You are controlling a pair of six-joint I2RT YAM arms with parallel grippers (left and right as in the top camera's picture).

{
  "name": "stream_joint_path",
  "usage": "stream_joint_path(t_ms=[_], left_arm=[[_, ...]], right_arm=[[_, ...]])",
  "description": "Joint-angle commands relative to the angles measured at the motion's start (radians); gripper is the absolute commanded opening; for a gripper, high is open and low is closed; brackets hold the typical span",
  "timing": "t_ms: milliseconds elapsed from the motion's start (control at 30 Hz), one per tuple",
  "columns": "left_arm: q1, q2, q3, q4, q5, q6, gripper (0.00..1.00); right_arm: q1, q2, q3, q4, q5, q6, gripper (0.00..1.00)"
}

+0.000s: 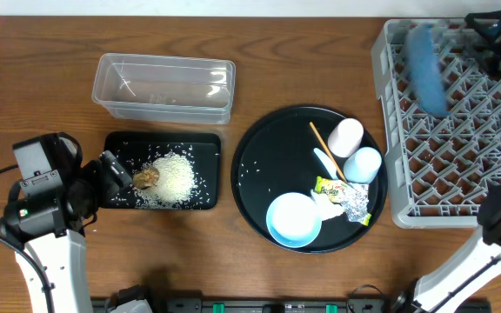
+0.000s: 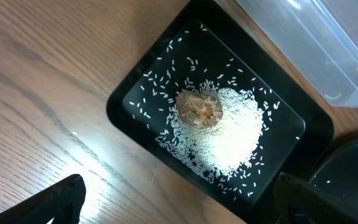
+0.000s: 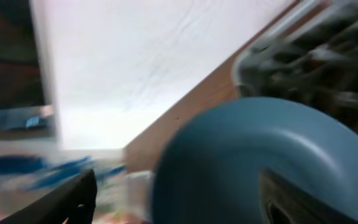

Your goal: Sort waste into correct bins and load items into the dishwasher rack

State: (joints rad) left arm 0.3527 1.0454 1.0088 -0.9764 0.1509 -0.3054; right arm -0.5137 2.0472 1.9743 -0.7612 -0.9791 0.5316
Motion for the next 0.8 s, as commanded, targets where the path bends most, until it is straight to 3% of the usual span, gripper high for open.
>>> stream_joint_path(t_ms=[0,133,400,567,767], left_arm=[[0.005,-0.001,0.022,-0.003,-0.003,0.02,0.98],[0.005,-0.001,0.022,-0.003,-0.003,0.02,0.98],[0.005,-0.001,0.022,-0.003,-0.003,0.02,0.98],[0.005,-0.001,0.022,-0.003,-0.003,0.02,0.98],[0.005,-0.001,0.022,-0.003,-0.003,0.02,0.98]], right_arm=[[0.002,-0.127,0.015,-0.049,0.272,-0.099,0.8],[0.018,-0.179,0.015,-0.117,0.452,-0.177,0.86],[0.087,-0.193,0.015,-0.176,0.542,-0.281,0.81],[0.232,-0.193,0.015,-0.187,0.594,-0.325,0.82],[0.446,-0.181,0.015,-0.207,0.793,-0.371,0.82]])
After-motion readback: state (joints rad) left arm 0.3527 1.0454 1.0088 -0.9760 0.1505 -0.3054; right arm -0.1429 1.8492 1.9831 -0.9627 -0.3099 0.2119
